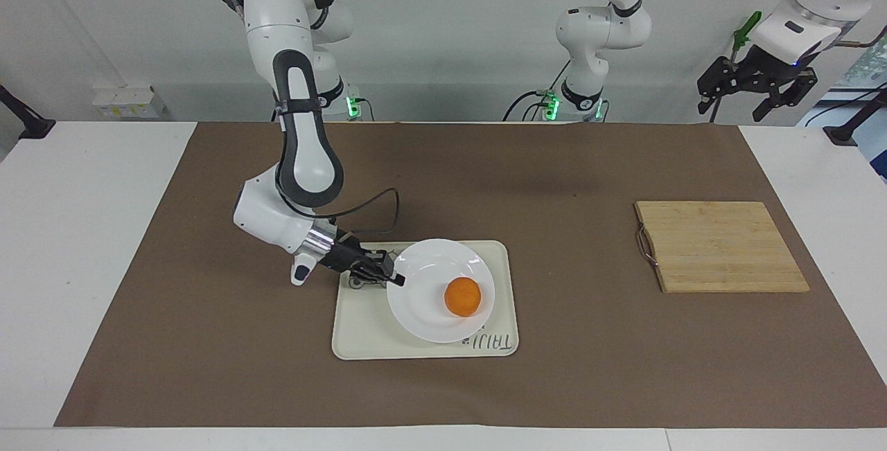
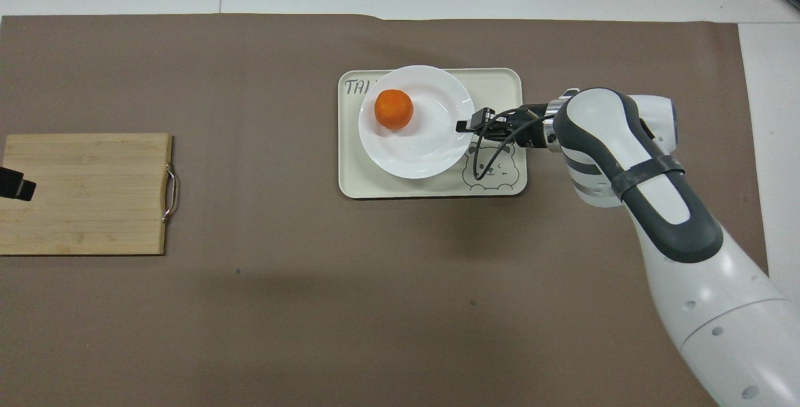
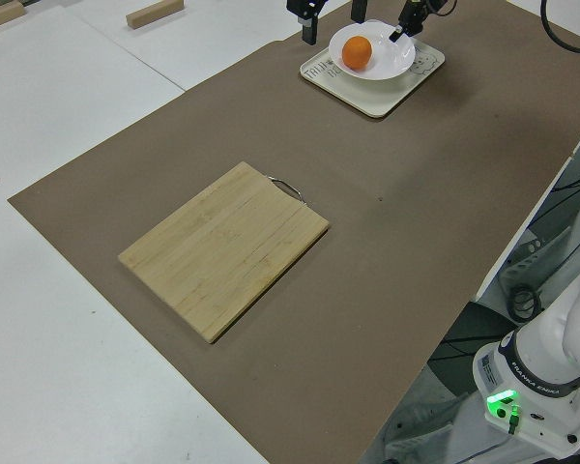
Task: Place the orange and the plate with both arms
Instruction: 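Slide the plate with the right gripper onto the bear tray, then open the right gripper and lift it off the plate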
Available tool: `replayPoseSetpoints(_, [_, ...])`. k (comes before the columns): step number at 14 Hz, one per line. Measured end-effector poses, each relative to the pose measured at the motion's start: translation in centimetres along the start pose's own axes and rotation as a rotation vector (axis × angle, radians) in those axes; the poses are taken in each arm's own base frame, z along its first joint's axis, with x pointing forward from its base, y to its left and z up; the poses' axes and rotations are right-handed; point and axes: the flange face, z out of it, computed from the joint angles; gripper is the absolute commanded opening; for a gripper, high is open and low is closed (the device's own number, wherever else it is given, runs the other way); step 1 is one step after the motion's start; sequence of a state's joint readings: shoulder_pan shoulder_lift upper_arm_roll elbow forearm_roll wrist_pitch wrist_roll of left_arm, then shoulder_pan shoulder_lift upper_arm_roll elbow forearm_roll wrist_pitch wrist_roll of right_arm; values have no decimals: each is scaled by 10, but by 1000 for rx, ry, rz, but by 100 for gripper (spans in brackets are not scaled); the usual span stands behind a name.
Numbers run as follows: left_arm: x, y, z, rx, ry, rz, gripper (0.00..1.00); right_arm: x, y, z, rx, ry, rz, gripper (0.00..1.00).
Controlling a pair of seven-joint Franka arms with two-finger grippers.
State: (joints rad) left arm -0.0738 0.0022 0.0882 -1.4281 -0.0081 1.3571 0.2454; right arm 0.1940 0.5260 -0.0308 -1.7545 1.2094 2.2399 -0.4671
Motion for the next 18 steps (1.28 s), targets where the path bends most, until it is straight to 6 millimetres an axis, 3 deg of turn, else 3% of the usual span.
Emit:
replayPoseSetpoints(6, [0,0,0,0,0,0,100,-3,11,4,-32,-22,-14,0])
replayPoseSetpoints(7, [0,0,0,0,0,0,100,-3,12,4,-32,-22,-13,26])
replayPoseSetpoints(9, [0,0,0,0,0,0,100,-4,14,4,-38,-25,-14,100])
replayPoseSetpoints(14, [0,2,0,0,0,4,100,-3,21,-1,-107,-54,-68,100])
replayPoseSetpoints(18, [1,6,0,1,0,11,100,5,14,-18,-180,-63,-153,100])
